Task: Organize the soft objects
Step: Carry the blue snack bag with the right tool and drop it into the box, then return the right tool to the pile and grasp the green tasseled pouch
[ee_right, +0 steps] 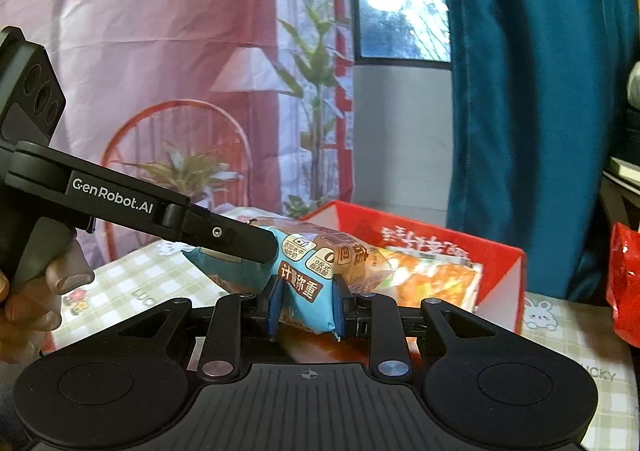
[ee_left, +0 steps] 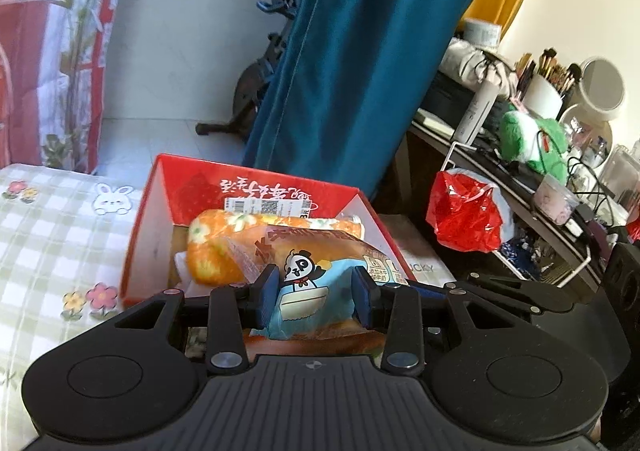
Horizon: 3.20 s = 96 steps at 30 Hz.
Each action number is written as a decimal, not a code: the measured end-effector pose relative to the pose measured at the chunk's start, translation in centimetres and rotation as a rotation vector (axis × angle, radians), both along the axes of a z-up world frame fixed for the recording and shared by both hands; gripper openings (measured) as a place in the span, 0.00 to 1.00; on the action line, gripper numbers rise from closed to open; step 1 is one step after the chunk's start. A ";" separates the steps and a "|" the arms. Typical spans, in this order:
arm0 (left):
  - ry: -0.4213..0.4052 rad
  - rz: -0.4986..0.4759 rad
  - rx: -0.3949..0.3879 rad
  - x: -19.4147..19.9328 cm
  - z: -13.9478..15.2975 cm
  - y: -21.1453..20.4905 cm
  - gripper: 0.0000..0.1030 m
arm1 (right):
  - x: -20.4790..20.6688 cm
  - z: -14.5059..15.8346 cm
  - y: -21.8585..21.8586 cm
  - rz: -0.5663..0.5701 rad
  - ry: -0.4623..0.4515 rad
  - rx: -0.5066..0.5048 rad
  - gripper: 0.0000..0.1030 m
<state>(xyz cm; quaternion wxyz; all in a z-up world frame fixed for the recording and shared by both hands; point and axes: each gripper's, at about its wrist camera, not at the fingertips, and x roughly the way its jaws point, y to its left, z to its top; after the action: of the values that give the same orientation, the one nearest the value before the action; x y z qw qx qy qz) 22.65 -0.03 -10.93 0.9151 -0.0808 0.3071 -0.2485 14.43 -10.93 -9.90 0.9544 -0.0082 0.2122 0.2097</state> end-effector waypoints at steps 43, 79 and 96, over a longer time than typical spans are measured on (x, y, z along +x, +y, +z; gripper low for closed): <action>0.053 0.083 0.165 9.5 -2.4 -1.9 0.50 | 16.2 -4.6 -4.6 -0.377 0.315 -0.089 0.29; 0.109 0.052 0.168 -9.1 -7.9 1.8 0.50 | -8.4 -8.8 -4.5 -0.161 0.316 -0.026 0.32; 0.154 0.029 0.147 -9.6 -9.9 1.5 0.50 | -7.2 -12.1 -2.4 -0.040 0.502 -0.101 0.46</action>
<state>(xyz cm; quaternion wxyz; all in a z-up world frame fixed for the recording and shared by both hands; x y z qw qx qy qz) 13.08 1.49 -20.80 0.8958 -0.0367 0.3925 -0.2052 7.28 -13.32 -22.03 0.8742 0.0008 0.4528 0.1755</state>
